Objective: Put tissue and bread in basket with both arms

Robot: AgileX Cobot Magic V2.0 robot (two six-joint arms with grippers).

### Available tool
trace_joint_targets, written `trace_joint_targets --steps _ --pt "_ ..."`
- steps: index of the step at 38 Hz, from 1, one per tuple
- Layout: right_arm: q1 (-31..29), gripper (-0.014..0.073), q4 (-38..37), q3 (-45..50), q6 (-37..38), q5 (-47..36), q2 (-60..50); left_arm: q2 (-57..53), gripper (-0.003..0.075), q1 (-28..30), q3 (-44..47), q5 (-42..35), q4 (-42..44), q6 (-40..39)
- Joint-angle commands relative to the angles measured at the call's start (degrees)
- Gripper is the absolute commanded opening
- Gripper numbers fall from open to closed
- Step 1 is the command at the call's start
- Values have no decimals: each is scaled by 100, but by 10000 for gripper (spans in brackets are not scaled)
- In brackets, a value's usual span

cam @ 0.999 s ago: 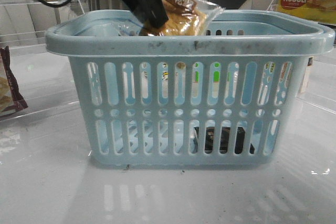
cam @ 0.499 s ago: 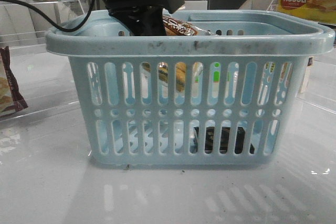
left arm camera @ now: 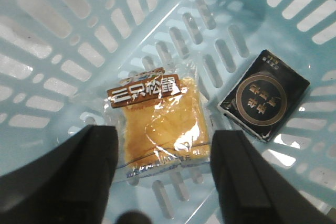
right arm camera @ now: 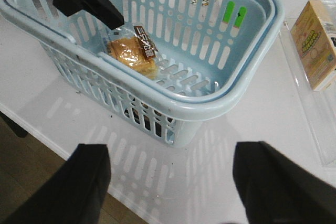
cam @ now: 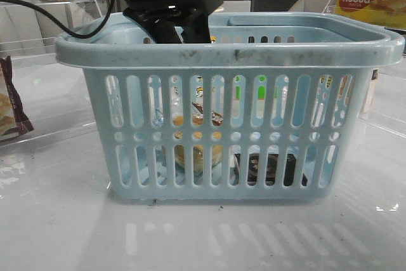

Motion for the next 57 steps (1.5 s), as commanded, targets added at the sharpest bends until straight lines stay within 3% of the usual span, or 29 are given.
trace_joint_targets --steps 1,20,45,57 --pt "0 591 -83 -151 -71 -414 3 -554 456 -40 -204 -192 -79 -59" --pt "0 591 -83 -151 -71 -414 3 -2964 456 -40 96 451 -42 -94" --pt "0 591 -83 -151 -71 -420 3 -6543 456 -40 3539 -332 -42 -94" --pt "0 591 -83 -151 -71 -403 3 -7086 456 -40 4402 -703 -42 -94"
